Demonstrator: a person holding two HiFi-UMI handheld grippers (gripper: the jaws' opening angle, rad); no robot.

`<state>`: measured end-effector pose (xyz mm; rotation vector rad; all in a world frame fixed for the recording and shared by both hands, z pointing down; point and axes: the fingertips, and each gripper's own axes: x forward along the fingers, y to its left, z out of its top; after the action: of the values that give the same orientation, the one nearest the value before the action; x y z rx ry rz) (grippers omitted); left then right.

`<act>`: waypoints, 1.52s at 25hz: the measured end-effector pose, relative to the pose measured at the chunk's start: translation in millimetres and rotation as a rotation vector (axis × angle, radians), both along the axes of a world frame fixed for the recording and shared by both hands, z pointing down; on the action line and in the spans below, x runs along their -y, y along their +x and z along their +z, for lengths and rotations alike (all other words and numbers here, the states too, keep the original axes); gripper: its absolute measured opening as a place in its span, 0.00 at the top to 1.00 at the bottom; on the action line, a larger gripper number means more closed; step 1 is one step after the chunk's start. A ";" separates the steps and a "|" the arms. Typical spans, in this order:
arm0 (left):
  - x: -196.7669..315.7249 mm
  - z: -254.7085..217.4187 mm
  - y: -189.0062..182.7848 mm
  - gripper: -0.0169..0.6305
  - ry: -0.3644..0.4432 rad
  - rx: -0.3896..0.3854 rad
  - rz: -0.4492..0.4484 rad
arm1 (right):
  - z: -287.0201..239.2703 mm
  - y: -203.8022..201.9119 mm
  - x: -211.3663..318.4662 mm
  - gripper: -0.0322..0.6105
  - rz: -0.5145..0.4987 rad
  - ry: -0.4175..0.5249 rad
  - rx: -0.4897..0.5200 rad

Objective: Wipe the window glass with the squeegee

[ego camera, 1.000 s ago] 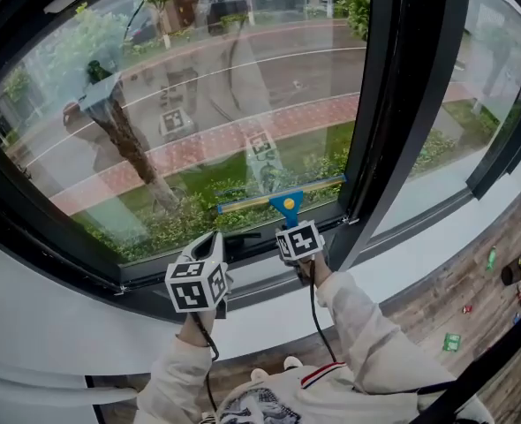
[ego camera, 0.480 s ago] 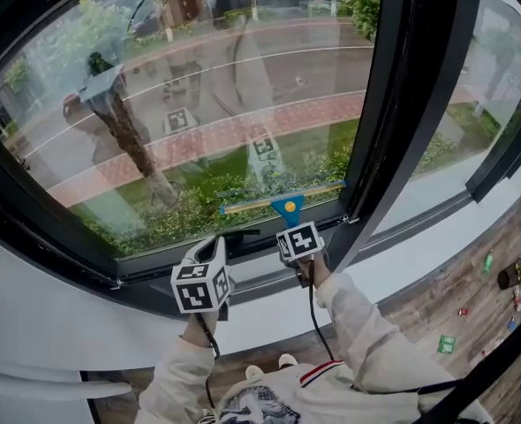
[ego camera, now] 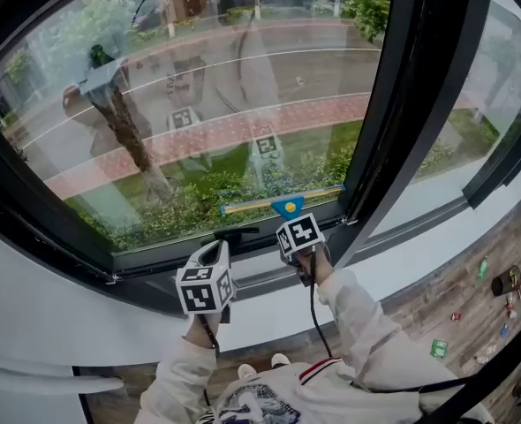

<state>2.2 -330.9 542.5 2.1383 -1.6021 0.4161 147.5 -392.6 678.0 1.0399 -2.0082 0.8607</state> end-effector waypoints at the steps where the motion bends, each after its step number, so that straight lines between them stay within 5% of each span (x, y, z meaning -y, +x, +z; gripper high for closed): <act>1: -1.1 1.3 -0.1 0.97 -0.001 -0.004 -0.001 | 1.1 -0.4 -1.3 0.86 -0.002 -0.008 -0.003; 16: -9.0 16.9 -7.7 0.97 -0.034 -0.037 -0.020 | 3.2 12.6 -5.5 0.88 0.053 0.062 0.005; 23: -9.7 19.1 -4.6 0.97 -0.040 -0.040 -0.011 | 21.1 20.5 -12.8 0.89 0.056 0.002 -0.014; 38: -16.2 15.5 -16.5 0.97 0.000 -0.013 -0.037 | -44.7 19.8 3.4 0.89 0.063 0.249 -0.024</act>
<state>-14.3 -314.7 558.0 2.1038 -1.6308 0.3897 167.3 -396.0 633.2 1.2503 -2.1099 0.6373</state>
